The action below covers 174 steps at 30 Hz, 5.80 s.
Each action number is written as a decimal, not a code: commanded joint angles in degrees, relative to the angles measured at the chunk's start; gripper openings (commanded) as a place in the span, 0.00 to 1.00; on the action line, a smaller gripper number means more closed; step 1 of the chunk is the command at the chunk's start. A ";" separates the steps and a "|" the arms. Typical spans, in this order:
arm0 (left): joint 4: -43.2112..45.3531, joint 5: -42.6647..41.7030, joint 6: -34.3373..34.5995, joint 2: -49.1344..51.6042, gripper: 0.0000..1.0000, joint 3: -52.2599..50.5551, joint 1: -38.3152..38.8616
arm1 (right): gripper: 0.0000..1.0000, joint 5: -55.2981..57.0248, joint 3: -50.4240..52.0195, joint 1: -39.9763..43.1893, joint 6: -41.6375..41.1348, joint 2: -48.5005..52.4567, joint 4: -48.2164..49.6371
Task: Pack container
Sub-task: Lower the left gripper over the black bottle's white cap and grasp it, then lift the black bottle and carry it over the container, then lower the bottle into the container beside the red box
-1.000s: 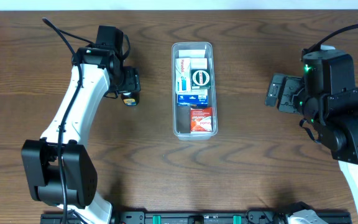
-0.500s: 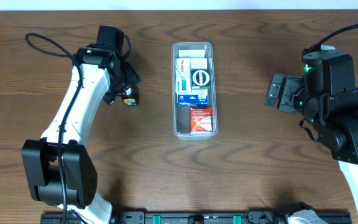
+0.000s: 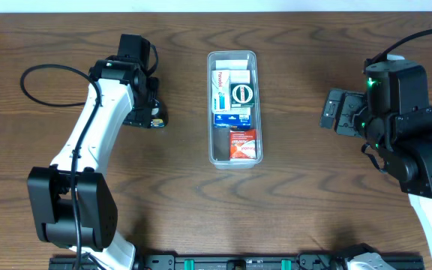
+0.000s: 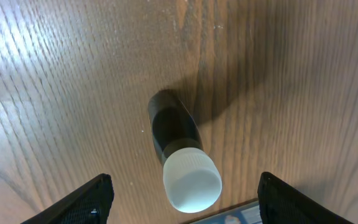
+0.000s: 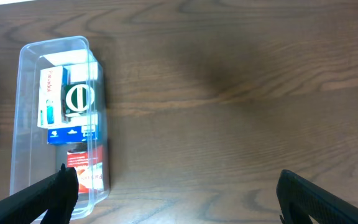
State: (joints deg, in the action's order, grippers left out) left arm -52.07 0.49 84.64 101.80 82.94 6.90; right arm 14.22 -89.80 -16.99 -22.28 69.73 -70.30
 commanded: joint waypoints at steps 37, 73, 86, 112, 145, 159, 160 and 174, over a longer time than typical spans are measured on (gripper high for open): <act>2.93 -1.86 7.69 6.25 0.56 -0.26 -0.09 | 0.99 0.96 0.00 0.76 0.68 0.02 0.00; 4.57 -10.05 -19.80 5.57 0.20 1.33 -0.09 | 0.99 0.96 0.00 0.74 0.70 0.02 0.00; -6.01 -8.59 -63.25 -1.11 0.20 1.38 -0.09 | 0.99 0.96 0.00 0.76 0.70 0.02 -0.02; -16.37 0.46 -77.13 -17.55 0.20 5.92 33.05 | 0.99 0.96 0.00 0.76 0.70 0.02 0.00; -2.91 5.11 -73.00 4.81 0.20 5.79 30.71 | 0.99 0.96 0.00 0.76 0.70 0.02 0.00; -4.46 4.66 -61.57 4.85 0.21 5.49 30.67 | 0.99 0.96 0.00 0.74 0.70 0.02 -0.02; -4.44 4.50 -61.59 4.85 0.21 5.29 30.67 | 0.99 0.96 0.00 0.74 0.70 0.02 0.00; -4.24 3.17 -61.37 5.27 0.34 4.66 30.67 | 0.99 0.96 0.00 0.76 0.70 0.02 0.00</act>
State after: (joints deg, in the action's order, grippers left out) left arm -56.40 4.19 22.59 106.45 87.68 37.71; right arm 14.22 -89.80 -16.99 -22.26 69.73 -70.30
